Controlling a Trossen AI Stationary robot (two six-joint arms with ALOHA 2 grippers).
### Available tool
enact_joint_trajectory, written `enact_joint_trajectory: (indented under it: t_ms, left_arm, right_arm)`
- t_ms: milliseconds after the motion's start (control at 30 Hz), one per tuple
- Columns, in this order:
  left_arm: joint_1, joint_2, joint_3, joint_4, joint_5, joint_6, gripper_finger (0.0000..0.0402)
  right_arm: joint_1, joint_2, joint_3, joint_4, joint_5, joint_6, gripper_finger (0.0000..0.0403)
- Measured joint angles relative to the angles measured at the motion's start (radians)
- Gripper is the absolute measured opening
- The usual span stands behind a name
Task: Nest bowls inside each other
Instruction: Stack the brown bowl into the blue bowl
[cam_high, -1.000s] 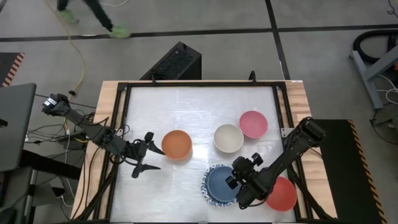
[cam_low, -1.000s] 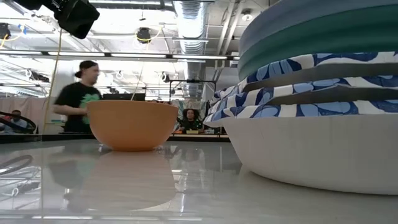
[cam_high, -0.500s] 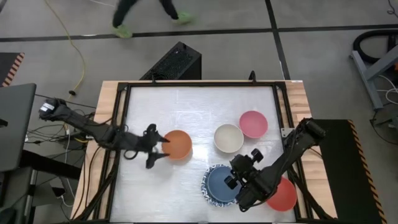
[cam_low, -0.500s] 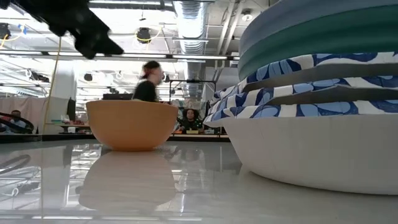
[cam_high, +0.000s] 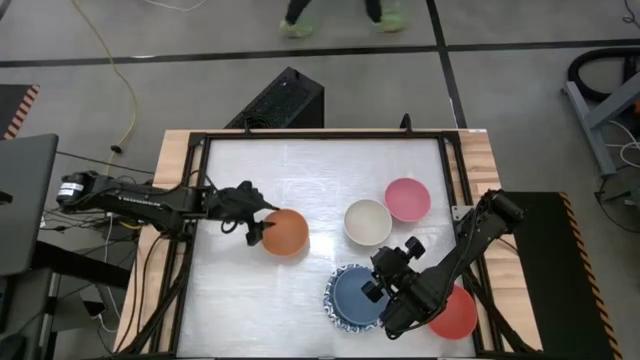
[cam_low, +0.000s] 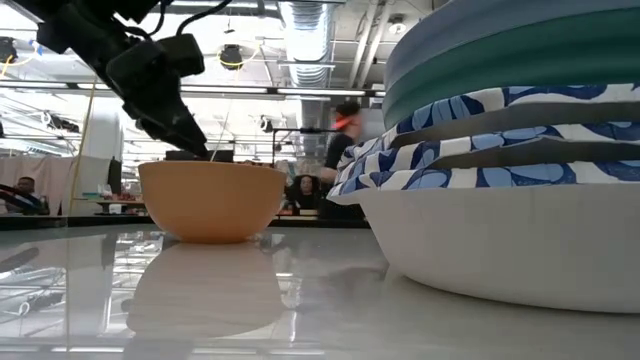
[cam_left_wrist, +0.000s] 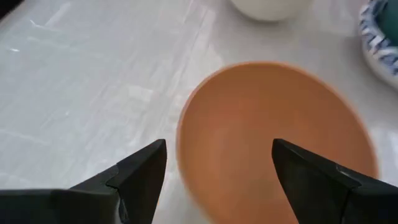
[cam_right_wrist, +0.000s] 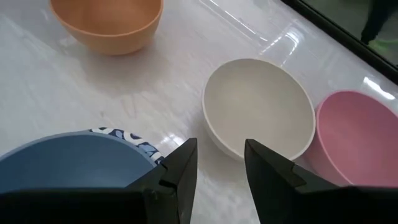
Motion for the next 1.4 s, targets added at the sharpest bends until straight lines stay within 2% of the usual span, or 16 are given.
enact_joint_trajectory:
  t_ms: [400,533,733,1067,1300,1400]
  left_arm:
    - [0.056,0.197,0.001,0.016,0.000,0.057,0.0280]
    - [0.058,0.253,0.001,0.030,0.001,0.060,0.0268]
    - [0.057,0.321,0.001,0.052,0.054,0.063,0.0200]
    - [0.057,0.340,0.001,0.070,0.021,-0.005,0.0019]
    - [0.049,0.271,0.001,0.148,-0.103,-0.015,0.0006]
    - [0.035,0.219,-0.002,0.172,-0.202,-0.012,0.0004]
  right_arm:
    - [0.000,0.002,0.000,0.015,-0.002,0.001,0.0152]
    - [0.000,0.002,0.000,0.024,-0.002,0.001,0.0152]
    - [0.000,0.002,0.000,0.034,-0.003,0.001,0.0152]
    - [0.000,0.003,0.000,0.042,-0.002,0.002,0.0152]
    - [-0.008,0.003,0.000,0.043,-0.001,0.012,0.0152]
    - [-0.024,0.003,0.000,0.042,0.009,0.062,0.0152]
